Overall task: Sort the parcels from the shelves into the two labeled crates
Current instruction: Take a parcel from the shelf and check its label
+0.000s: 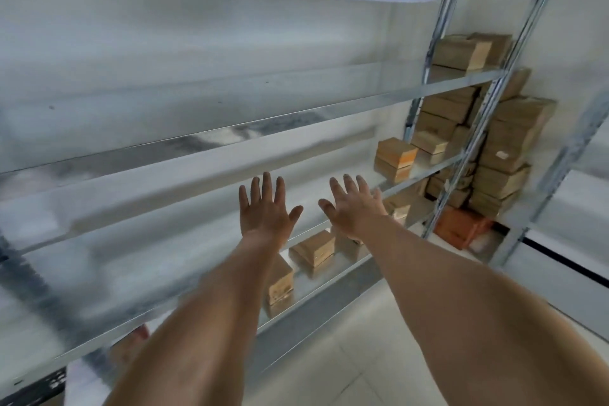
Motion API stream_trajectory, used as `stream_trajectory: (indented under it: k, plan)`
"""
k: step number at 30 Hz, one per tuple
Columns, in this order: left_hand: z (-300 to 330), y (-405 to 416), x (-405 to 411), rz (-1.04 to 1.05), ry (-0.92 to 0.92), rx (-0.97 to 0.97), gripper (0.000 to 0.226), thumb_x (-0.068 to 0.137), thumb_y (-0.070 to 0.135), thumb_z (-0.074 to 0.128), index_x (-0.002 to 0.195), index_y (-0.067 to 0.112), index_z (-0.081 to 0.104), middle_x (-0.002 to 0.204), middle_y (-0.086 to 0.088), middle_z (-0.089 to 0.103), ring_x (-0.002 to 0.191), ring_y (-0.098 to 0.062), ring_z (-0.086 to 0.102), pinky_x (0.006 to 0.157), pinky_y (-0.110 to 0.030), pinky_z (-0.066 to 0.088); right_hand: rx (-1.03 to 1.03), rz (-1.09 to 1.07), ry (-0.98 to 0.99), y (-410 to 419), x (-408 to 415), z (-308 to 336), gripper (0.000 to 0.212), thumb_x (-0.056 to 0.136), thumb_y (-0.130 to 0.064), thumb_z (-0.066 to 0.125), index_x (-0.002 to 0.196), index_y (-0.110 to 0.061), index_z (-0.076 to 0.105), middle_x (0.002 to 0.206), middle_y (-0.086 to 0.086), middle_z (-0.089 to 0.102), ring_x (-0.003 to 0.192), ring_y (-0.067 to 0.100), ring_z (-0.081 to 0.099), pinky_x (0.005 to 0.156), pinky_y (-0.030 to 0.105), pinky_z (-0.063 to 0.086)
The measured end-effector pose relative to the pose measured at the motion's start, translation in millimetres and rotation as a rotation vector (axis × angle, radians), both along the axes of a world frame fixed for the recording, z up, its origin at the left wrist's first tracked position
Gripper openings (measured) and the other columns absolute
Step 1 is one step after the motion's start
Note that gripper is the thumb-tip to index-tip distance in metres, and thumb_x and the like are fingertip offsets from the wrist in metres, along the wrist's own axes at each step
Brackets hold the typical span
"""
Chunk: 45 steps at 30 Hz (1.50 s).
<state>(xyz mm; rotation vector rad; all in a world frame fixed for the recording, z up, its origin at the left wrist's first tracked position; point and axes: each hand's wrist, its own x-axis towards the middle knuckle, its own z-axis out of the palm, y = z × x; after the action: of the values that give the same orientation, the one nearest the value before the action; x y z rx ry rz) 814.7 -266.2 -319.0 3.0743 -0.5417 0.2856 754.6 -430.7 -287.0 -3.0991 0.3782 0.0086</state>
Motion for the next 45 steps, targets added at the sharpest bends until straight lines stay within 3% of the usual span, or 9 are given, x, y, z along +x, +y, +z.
stream_trajectory:
  k: [10, 25, 32, 37, 42, 45]
  plan:
    - [-22.3, -188.8, 67.6, -0.059, 0.029, 0.064, 0.073, 0.101, 0.065, 0.013, 0.160, 0.026, -0.005, 0.168, -0.008, -0.013, 0.155, -0.029, -0.006, 0.123, -0.051, -0.005, 0.088, -0.034, 0.044, -187.7, 75.5, -27.1, 0.068, 0.104, -0.059, 0.016, 0.161, -0.026, 0.001, 0.169, 0.004, -0.003, 0.155, 0.032, -0.006, 0.122, 0.059, 0.003]
    - [-52.5, -436.4, 147.3, 0.200, 0.158, -0.012, 0.071, 0.101, 0.065, 0.016, 0.160, 0.030, -0.003, 0.168, -0.005, -0.010, 0.155, -0.028, -0.005, 0.124, -0.051, -0.004, 0.084, 0.206, 0.148, -446.2, 200.5, -57.5, 0.065, 0.105, -0.056, 0.019, 0.160, -0.025, 0.008, 0.168, 0.005, 0.003, 0.154, 0.035, 0.000, 0.122, 0.059, 0.006]
    - [-70.7, -520.1, 201.6, 0.209, 0.202, -0.042, 0.071, 0.102, 0.063, 0.019, 0.156, 0.036, -0.017, 0.168, -0.005, -0.014, 0.155, -0.029, -0.005, 0.124, -0.052, -0.003, 0.070, 0.203, 0.168, -532.6, 257.6, -82.2, 0.059, 0.104, -0.054, 0.022, 0.156, -0.027, 0.016, 0.166, 0.005, 0.011, 0.151, 0.035, 0.007, 0.118, 0.059, 0.015]
    - [-86.7, -574.5, 251.3, 0.244, 0.298, -0.137, 0.069, 0.102, 0.062, 0.021, 0.157, 0.037, -0.012, 0.168, -0.004, -0.010, 0.155, -0.028, -0.002, 0.123, -0.053, -0.002, 0.068, 0.157, 0.219, -584.5, 297.2, -92.1, 0.061, 0.104, -0.055, 0.021, 0.158, -0.028, 0.012, 0.167, 0.006, 0.008, 0.151, 0.036, 0.009, 0.118, 0.058, 0.016]
    - [-97.1, -620.2, 308.1, 0.357, 0.438, -0.332, 0.067, 0.103, 0.060, 0.021, 0.160, 0.032, 0.001, 0.169, -0.003, 0.003, 0.155, -0.028, 0.005, 0.123, -0.053, 0.004, 0.157, 0.105, 0.249, -622.4, 346.7, -100.5, 0.062, 0.104, -0.053, 0.020, 0.159, -0.026, 0.011, 0.167, 0.008, 0.003, 0.147, 0.039, 0.023, 0.116, 0.055, 0.023]
    - [-106.0, -640.5, 330.4, 0.395, 0.503, -0.400, 0.065, 0.102, 0.054, 0.024, 0.160, 0.030, 0.008, 0.168, -0.003, 0.009, 0.154, -0.029, 0.010, 0.122, -0.054, 0.007, 0.229, 0.080, 0.279, -640.0, 368.5, -113.0, 0.064, 0.104, -0.054, 0.019, 0.160, -0.025, 0.008, 0.167, 0.008, -0.001, 0.148, 0.041, 0.020, 0.117, 0.056, 0.024]
